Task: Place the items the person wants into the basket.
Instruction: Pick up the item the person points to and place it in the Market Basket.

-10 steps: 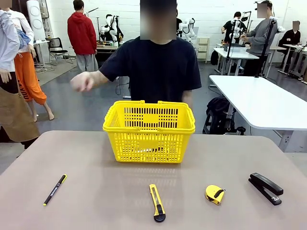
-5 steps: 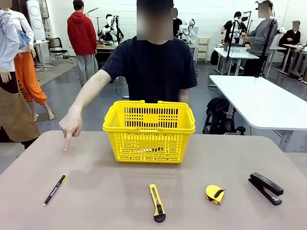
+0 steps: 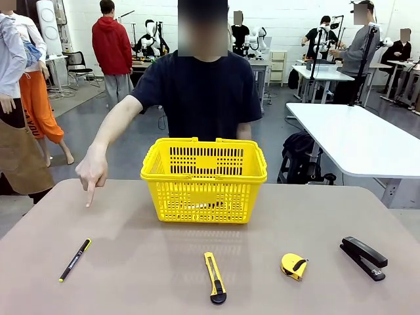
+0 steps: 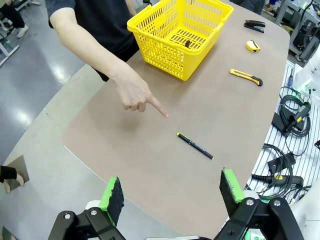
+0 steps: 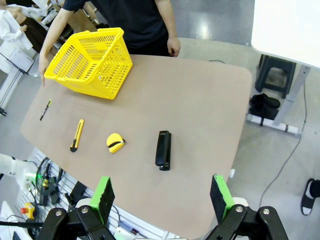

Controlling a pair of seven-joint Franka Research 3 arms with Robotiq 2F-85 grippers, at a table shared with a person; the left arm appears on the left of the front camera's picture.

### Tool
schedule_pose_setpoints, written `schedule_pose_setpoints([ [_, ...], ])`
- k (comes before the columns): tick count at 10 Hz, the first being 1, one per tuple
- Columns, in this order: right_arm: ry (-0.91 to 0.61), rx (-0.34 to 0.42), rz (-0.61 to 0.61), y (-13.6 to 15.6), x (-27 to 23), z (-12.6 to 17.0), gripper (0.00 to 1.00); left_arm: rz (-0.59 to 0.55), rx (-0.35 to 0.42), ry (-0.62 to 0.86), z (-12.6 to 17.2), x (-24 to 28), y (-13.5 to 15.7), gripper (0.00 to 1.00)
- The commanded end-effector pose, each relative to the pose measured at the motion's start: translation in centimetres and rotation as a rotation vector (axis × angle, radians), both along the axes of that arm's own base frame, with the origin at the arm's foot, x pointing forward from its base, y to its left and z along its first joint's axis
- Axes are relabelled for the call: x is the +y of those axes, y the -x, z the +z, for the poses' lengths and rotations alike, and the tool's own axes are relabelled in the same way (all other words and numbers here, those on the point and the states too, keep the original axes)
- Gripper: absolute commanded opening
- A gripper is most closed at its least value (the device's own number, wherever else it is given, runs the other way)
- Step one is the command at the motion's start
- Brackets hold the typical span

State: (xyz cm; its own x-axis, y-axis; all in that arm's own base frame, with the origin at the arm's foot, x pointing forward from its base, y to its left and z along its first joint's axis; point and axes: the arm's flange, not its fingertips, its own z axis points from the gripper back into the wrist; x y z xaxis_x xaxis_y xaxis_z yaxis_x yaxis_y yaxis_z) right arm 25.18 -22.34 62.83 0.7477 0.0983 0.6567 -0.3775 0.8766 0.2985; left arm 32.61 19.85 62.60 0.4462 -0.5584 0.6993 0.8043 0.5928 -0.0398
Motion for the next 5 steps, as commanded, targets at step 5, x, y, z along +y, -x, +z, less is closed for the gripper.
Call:
schedule_pose_setpoints([
  [5,-0.005,-0.006,0.013,0.05,0.07,-0.04,1.0,0.002,0.0,0.004,0.14,-0.14,0.11,1.0],
])
